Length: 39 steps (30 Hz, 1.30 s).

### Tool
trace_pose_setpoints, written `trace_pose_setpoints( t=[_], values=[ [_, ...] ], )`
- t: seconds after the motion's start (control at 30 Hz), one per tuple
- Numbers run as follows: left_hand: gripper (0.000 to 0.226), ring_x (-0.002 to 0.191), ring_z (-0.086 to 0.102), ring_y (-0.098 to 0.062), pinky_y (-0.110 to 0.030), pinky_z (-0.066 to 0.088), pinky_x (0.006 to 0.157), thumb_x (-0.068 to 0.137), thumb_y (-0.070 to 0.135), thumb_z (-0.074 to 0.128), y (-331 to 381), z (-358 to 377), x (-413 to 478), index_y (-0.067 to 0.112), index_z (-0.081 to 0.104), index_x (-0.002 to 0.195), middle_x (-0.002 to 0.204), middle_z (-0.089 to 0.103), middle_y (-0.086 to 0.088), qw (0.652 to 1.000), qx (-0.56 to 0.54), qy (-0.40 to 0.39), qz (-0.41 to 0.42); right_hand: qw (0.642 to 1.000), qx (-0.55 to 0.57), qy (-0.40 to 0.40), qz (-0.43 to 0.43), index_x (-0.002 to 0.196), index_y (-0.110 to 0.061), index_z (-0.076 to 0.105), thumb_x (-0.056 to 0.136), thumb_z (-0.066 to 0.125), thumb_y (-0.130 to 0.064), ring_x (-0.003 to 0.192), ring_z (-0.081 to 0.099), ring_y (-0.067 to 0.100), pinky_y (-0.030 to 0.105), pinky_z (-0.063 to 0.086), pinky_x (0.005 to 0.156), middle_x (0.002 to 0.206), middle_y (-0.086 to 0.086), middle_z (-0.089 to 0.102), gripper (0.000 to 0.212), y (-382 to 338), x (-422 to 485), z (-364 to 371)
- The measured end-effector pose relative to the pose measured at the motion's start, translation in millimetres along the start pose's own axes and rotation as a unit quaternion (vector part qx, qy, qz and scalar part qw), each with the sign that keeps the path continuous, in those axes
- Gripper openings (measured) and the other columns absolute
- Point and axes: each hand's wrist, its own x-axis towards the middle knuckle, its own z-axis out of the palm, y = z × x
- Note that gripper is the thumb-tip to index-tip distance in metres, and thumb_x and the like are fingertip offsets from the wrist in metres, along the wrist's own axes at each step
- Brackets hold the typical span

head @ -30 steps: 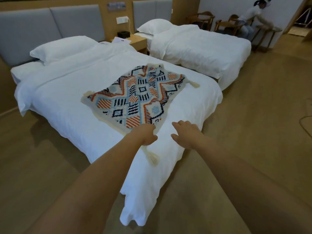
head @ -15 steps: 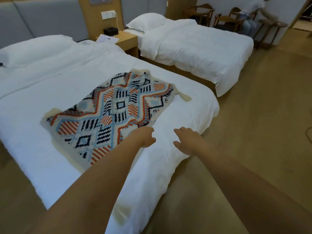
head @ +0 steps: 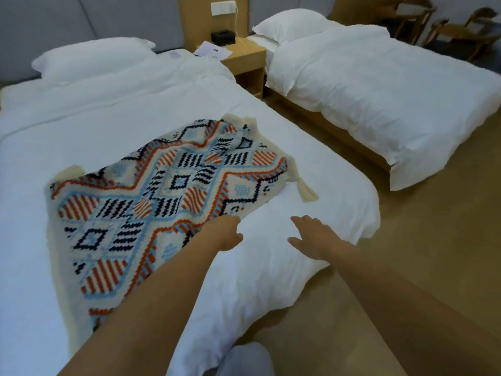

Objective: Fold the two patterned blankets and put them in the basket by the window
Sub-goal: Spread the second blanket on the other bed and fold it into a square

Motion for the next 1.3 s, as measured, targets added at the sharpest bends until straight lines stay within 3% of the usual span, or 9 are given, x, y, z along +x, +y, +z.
trace_pose_setpoints(
  t=[0.13,0.27,0.47,0.7,0.8,0.97,1.1,1.17,1.3],
  values=[
    [0.033,0.101,0.055,-0.028,-0.036,0.043,0.076,0.095,0.026,0.038,-1,-11,52,0.012,0.044,0.124,0.120,0.052,-0.011,0.997,0.066,0.013,-0.039,0.999,0.015,-0.020,-0.028,0.144,-0.014,0.021,0.096,0.036,-0.042,0.130,0.035,0.029,0.041,0.033,0.103,0.144,0.010,0.035,0.057,28,67,-14],
    [0.029,0.100,0.055,-0.027,-0.036,0.043,0.078,0.095,0.023,0.038,8,-16,111,0.012,0.047,0.120,0.116,0.054,-0.010,0.996,0.057,-0.003,-0.063,0.995,0.081,-0.055,-0.033,0.145,-0.012,0.021,0.098,0.036,-0.041,0.136,0.030,0.028,0.039,0.029,0.109,0.149,0.011,0.029,0.058,56,125,-28],
    [0.026,0.095,0.055,-0.026,-0.035,0.044,0.073,0.097,0.021,0.037,36,-18,183,0.011,0.047,0.118,0.114,0.055,-0.010,0.997,0.038,-0.016,-0.068,0.996,0.055,-0.059,-0.040,0.139,-0.009,0.033,0.097,0.038,-0.041,0.129,0.038,0.029,0.039,0.034,0.103,0.143,0.013,0.037,0.053,112,198,-45],
    [0.047,0.117,0.045,-0.028,-0.040,0.040,0.091,0.095,0.041,0.040,73,1,273,0.014,0.038,0.133,0.132,0.046,-0.009,0.985,-0.045,-0.018,-0.165,0.953,0.277,-0.063,0.108,0.135,-0.007,0.035,0.094,0.045,-0.035,0.118,0.050,0.033,0.037,0.040,0.094,0.131,0.018,0.051,0.050,175,311,-27],
    [0.054,0.129,0.036,-0.027,-0.042,0.039,0.100,0.094,0.043,0.043,91,10,305,0.014,0.032,0.138,0.142,0.037,-0.008,0.968,-0.091,-0.002,-0.235,0.943,0.292,-0.115,0.109,0.135,-0.006,0.038,0.094,0.046,-0.035,0.121,0.047,0.032,0.033,0.039,0.093,0.136,0.016,0.047,0.050,195,355,-24],
    [0.072,0.140,0.019,-0.026,-0.046,0.028,0.110,0.094,0.041,0.046,125,24,369,0.015,0.005,0.148,0.155,0.015,-0.005,0.946,-0.132,0.022,-0.296,0.944,0.278,-0.160,0.083,0.139,-0.004,0.033,0.093,0.048,-0.037,0.127,0.043,0.031,0.033,0.037,0.095,0.141,0.016,0.042,0.058,217,427,-21],
    [0.069,0.141,0.014,-0.033,-0.050,0.023,0.110,0.097,0.025,0.042,132,41,413,0.019,-0.004,0.148,0.158,0.005,-0.006,0.950,-0.062,0.020,-0.305,0.950,0.273,-0.147,0.036,0.134,-0.003,0.034,0.091,0.054,-0.029,0.109,0.056,0.032,0.033,0.046,0.082,0.124,0.018,0.056,0.055,214,465,4],
    [0.066,0.139,0.019,-0.036,-0.051,0.021,0.110,0.096,0.019,0.041,129,47,422,0.018,0.001,0.148,0.157,0.009,-0.007,0.951,-0.049,0.008,-0.305,0.940,0.310,-0.130,0.066,0.126,0.000,0.041,0.085,0.061,-0.026,0.103,0.059,0.033,0.039,0.051,0.084,0.116,0.018,0.059,0.052,206,477,15],
    [0.057,0.123,0.046,-0.031,-0.046,0.033,0.102,0.094,0.011,0.037,130,51,419,0.014,0.015,0.146,0.152,0.028,-0.007,0.940,-0.086,0.022,-0.329,0.886,0.413,-0.110,0.181,0.124,0.004,0.042,0.078,0.070,-0.024,0.108,0.056,0.033,0.035,0.046,0.080,0.118,0.017,0.056,0.061,192,495,26]
  ],
)
